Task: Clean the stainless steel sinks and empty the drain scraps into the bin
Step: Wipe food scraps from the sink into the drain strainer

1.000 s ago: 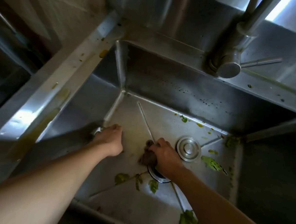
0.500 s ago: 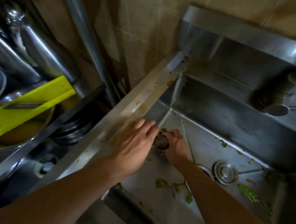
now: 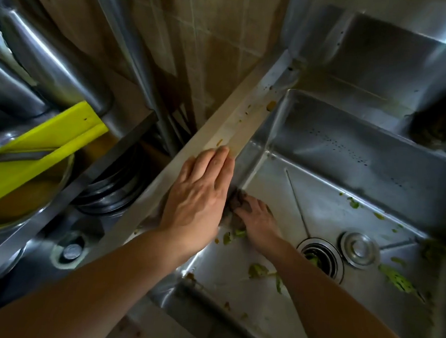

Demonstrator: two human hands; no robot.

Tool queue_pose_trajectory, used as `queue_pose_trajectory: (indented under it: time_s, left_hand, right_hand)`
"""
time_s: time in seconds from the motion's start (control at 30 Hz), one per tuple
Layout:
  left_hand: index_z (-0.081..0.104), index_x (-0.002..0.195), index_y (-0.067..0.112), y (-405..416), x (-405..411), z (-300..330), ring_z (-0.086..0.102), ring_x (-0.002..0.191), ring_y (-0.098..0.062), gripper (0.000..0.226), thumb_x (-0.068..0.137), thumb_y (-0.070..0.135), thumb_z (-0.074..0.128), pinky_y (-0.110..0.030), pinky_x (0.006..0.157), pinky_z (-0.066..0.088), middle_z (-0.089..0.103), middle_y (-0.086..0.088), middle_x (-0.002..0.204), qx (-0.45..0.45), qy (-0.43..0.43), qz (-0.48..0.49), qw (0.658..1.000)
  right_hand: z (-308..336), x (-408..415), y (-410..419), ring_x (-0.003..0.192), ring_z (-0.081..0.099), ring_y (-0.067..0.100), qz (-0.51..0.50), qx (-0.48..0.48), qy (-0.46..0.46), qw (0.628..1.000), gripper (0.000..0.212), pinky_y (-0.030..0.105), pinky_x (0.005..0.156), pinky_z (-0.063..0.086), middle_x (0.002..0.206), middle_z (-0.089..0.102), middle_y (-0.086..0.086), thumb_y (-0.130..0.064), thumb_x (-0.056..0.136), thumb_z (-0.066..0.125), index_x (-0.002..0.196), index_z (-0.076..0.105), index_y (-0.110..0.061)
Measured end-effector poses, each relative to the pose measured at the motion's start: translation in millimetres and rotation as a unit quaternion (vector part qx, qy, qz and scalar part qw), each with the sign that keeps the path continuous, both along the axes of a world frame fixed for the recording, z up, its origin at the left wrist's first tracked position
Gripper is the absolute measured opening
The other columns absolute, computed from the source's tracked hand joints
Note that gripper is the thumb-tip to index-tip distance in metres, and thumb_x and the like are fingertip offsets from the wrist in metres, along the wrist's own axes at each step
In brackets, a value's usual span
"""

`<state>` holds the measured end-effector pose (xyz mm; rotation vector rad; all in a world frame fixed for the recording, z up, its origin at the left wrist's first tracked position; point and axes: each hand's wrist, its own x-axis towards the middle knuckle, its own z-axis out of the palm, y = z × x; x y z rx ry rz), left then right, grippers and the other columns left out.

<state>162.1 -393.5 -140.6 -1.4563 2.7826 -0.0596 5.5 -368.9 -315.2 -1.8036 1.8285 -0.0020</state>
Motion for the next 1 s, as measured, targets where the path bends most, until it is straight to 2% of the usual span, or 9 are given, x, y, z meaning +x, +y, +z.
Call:
queue_pose_trajectory:
  time_s: [0.1, 0.23, 0.33, 0.43, 0.53, 0.63, 0.73, 0.83, 1.0]
  left_hand:
    - [0.045, 0.138, 0.000, 1, 1, 2, 0.043, 0.131, -0.033, 0.075, 0.065, 0.016, 0.054, -0.046, 0.105, 0.039, 0.045, -0.017, 0.143, -0.001, -0.003, -0.004, 1.000]
    - [0.040, 0.141, 0.000, 3, 0, 4, 0.037, 0.135, -0.033, 0.092, 0.058, 0.015, 0.076, -0.049, 0.108, 0.036, 0.040, -0.017, 0.146, 0.027, -0.032, 0.006, 0.999]
    - [0.037, 0.143, 0.001, 3, -2, 8, 0.033, 0.137, -0.033, 0.091, 0.062, 0.014, 0.077, -0.049, 0.110, 0.032, 0.038, -0.017, 0.148, 0.040, -0.031, 0.006, 0.999]
    - [0.038, 0.142, 0.000, 6, -2, 11, 0.035, 0.136, -0.034, 0.096, 0.059, 0.016, 0.081, -0.048, 0.109, 0.033, 0.039, -0.018, 0.147, 0.052, -0.031, 0.004, 0.998]
    - [0.044, 0.137, -0.003, 15, 3, 13, 0.044, 0.129, -0.036, 0.099, 0.049, 0.016, 0.084, -0.049, 0.103, 0.042, 0.045, -0.019, 0.142, 0.072, -0.017, 0.007, 0.997]
    - [0.049, 0.134, -0.003, 23, 8, 11, 0.048, 0.125, -0.037, 0.088, 0.051, 0.011, 0.075, -0.048, 0.099, 0.045, 0.048, -0.019, 0.140, 0.058, 0.002, 0.002, 0.998]
    - [0.047, 0.136, -0.002, 23, 12, 7, 0.047, 0.127, -0.036, 0.072, 0.065, 0.014, 0.048, -0.049, 0.098, 0.046, 0.047, -0.019, 0.141, 0.032, 0.027, -0.013, 0.999]
    - [0.046, 0.137, -0.001, 20, 14, 3, 0.046, 0.128, -0.035, 0.070, 0.073, 0.014, 0.022, -0.049, 0.100, 0.045, 0.046, -0.018, 0.143, 0.014, 0.037, -0.012, 0.999]
    - [0.044, 0.138, -0.001, 18, 18, 2, 0.045, 0.128, -0.035, 0.069, 0.071, 0.014, 0.039, -0.046, 0.103, 0.043, 0.043, -0.017, 0.144, 0.007, 0.018, -0.013, 1.000]
  right_hand:
    - [10, -18, 31, 0.140, 0.014, 0.024, -0.007, 0.029, 0.023, 0.999, 0.039, 0.041, 0.113, 0.026, 0.152, 0.014, -0.002, -0.031, 0.097, 0.045, 0.135, 0.044, -0.034]
    - [20, -53, 77, 0.140, 0.017, 0.025, -0.060, 0.066, 0.043, 0.995, 0.041, 0.035, 0.111, 0.028, 0.154, 0.015, 0.002, -0.021, 0.097, 0.045, 0.138, 0.044, -0.024]
    - [30, -65, 93, 0.135, 0.025, 0.026, -0.130, 0.071, 0.038, 0.988, 0.038, 0.039, 0.105, 0.031, 0.149, 0.027, 0.005, -0.017, 0.098, 0.044, 0.135, 0.048, -0.022]
    - [48, -56, 86, 0.130, 0.033, 0.030, -0.117, 0.076, 0.082, 0.987, 0.042, 0.040, 0.097, 0.044, 0.145, 0.029, 0.007, -0.012, 0.093, 0.049, 0.134, 0.048, -0.021]
    - [72, -23, 67, 0.127, 0.038, 0.030, -0.073, 0.008, 0.047, 0.996, 0.052, 0.041, 0.095, 0.047, 0.146, 0.025, 0.004, -0.012, 0.087, 0.055, 0.137, 0.045, -0.023]
    - [77, 28, 41, 0.125, 0.042, 0.031, -0.019, -0.008, 0.013, 1.000, 0.052, 0.040, 0.091, 0.047, 0.151, 0.021, 0.005, -0.018, 0.091, 0.052, 0.141, 0.040, -0.024]
    - [61, 64, 25, 0.127, 0.042, 0.033, 0.018, 0.029, 0.018, 0.999, 0.047, 0.043, 0.092, 0.047, 0.153, 0.017, 0.010, -0.022, 0.098, 0.042, 0.144, 0.032, -0.019]
    - [42, 63, 27, 0.136, 0.027, 0.032, 0.055, 0.049, 0.051, 0.996, 0.048, 0.043, 0.100, 0.039, 0.154, 0.014, 0.011, -0.024, 0.097, 0.045, 0.144, 0.033, -0.018]
    - [35, 19, 57, 0.138, 0.020, 0.031, 0.041, 0.076, 0.129, 0.988, 0.038, 0.043, 0.102, 0.039, 0.153, 0.013, 0.007, -0.026, 0.097, 0.041, 0.135, 0.042, -0.024]
